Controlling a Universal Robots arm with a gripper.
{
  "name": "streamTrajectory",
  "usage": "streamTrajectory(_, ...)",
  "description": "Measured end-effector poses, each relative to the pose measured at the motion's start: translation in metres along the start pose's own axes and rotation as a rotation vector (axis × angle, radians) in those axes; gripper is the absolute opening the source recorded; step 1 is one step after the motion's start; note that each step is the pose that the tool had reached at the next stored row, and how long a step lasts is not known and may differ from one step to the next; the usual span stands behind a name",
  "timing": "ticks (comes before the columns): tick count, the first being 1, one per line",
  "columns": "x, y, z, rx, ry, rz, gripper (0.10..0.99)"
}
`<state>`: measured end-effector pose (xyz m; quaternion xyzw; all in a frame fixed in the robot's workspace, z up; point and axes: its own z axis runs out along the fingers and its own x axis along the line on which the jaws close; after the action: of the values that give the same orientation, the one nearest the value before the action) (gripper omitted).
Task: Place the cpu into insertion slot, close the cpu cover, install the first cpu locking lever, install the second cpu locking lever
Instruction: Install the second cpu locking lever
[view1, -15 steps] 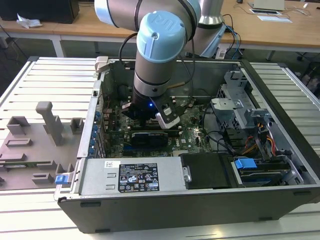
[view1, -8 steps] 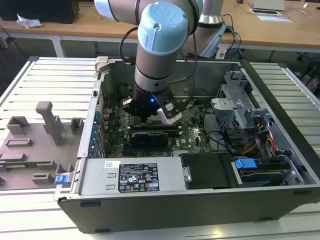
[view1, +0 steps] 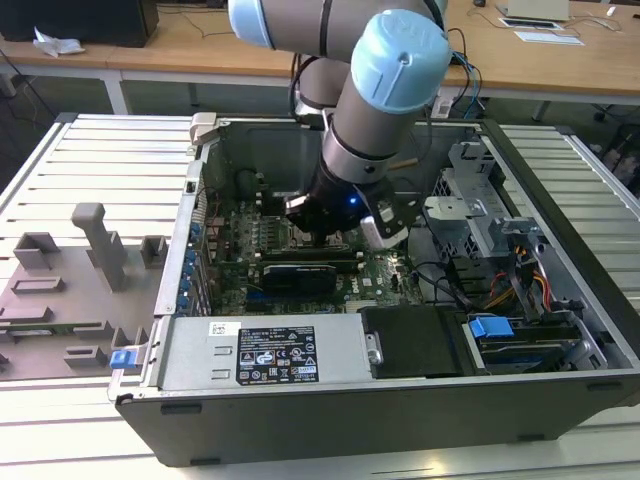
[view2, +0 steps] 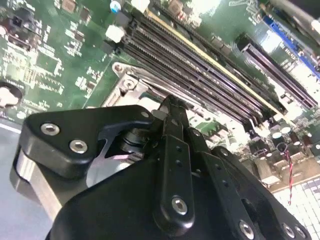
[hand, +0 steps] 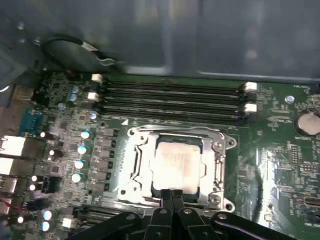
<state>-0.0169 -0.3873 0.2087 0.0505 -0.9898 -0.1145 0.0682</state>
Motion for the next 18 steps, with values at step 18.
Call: streamTrajectory(18, 0.0014, 0.0184, -0.0338, 0.122, 0.0108, 0.018, 0.106)
